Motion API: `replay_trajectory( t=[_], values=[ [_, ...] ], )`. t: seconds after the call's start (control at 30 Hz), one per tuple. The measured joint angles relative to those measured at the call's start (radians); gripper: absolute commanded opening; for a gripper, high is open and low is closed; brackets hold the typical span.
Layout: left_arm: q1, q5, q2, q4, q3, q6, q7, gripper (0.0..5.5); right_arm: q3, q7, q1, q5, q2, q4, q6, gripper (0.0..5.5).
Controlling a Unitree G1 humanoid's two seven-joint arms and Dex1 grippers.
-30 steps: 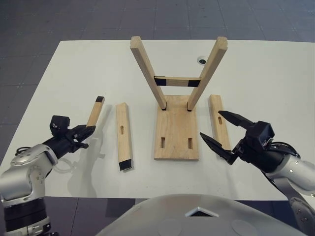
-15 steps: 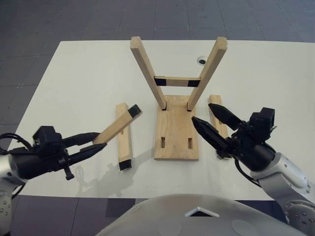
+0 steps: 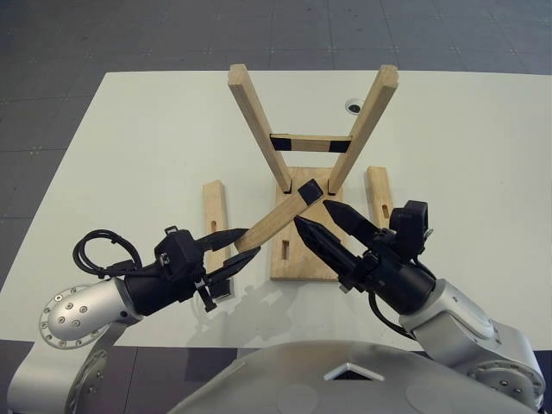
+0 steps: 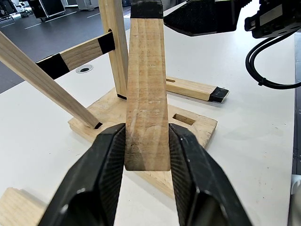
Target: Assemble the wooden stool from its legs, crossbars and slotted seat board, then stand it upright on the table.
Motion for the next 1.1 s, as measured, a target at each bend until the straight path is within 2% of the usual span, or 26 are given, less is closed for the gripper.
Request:
replay_trajectory(
  t=[0.23,0.73,1.1],
  values=[
    [0.009,0.005,0.000,-0.023,-0.063,-0.008,0.035,1.32,-0.001,0.000,-0.042,-0.023,0.044,0.048,-0.027,4.05],
    [-0.018,0.009,-0.007,-0.047,-0.158,-0.022,0.110,1.32,0.071,0.044,-0.082,-0.091,0.168,0.146,-0.052,4.05],
    [-0.034,0.001,-0.007,-0.060,-0.214,-0.021,0.158,1.32,0.071,0.064,-0.069,-0.080,0.220,0.176,-0.084,1.98]
  ],
)
